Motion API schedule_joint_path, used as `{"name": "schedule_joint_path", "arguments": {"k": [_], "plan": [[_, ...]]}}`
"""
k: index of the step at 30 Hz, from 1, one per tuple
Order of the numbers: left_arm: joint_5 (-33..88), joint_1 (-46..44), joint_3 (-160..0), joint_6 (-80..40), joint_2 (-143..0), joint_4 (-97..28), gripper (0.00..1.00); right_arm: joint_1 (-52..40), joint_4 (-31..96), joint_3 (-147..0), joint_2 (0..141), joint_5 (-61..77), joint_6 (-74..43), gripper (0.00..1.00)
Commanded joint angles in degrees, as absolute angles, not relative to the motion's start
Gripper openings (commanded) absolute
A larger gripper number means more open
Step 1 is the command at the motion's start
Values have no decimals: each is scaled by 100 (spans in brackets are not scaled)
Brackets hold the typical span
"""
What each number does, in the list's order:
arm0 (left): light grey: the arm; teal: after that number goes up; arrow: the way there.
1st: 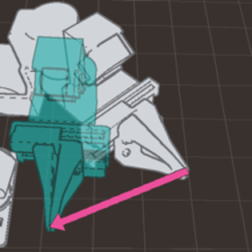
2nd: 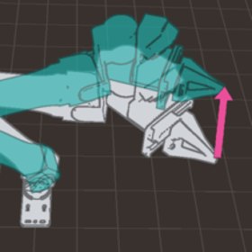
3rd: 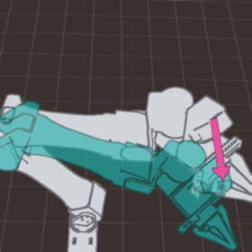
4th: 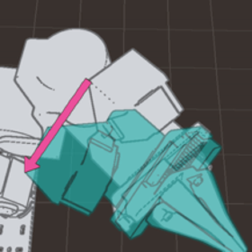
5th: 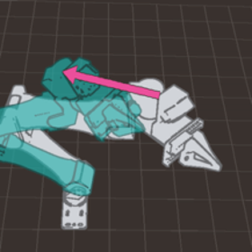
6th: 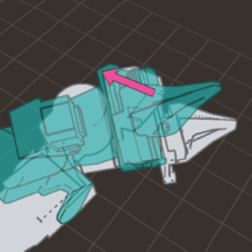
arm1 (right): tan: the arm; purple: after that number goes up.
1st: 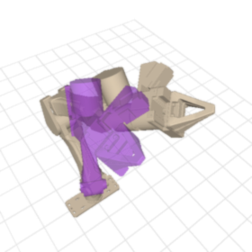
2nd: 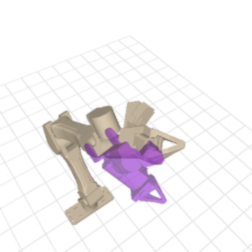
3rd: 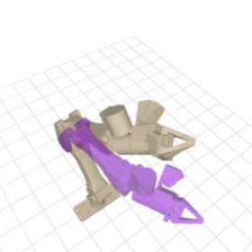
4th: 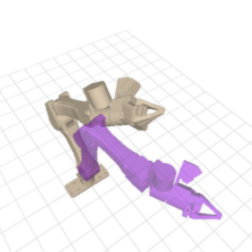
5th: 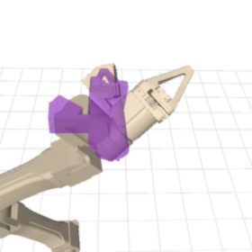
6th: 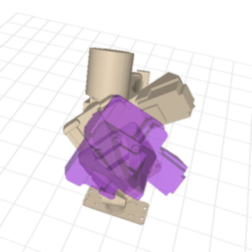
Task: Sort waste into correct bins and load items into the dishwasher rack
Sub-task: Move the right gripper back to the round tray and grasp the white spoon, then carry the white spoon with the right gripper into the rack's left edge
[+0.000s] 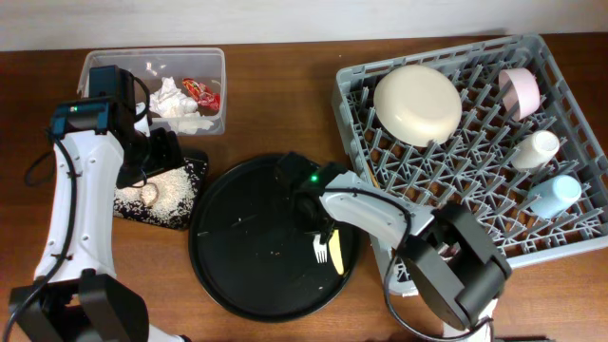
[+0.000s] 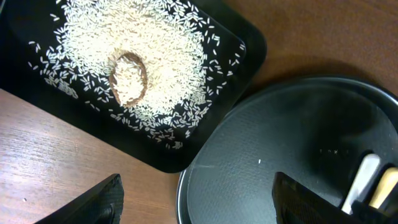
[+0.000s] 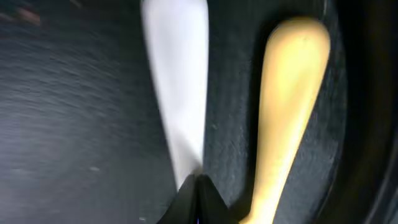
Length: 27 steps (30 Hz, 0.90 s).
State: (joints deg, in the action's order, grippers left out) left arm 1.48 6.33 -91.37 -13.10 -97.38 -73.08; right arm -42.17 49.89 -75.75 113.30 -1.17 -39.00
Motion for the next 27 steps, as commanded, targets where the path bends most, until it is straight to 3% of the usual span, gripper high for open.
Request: {"name": "schedule_joint_path", "arguments": {"k": [1, 5, 6, 10, 24, 27], "plan": [[167, 626, -9194, -1326, -9640, -7319, 76, -4235, 5131, -7701, 11279, -222, -3920, 4], [167, 626, -9194, -1323, -9640, -7314, 76, -4235, 5245, -7754, 11091, -174, -3795, 6], [167, 626, -9194, -1323, -9640, -7317, 76, -4241, 5406, -7754, 11093, -75, -3798, 23], [167, 626, -9194, -1326, -9640, -7336, 76, -4241, 5461, -7623, 11096, 421, -3955, 45], [167, 626, -9194, -1326, -9640, -7380, 76, -4644, 5142, -7148, 11198, 292, -4412, 44], [163, 626, -9194, -1323, -9640, -7378, 76, -4644, 5068, -7148, 11201, 231, -4556, 38]]}}
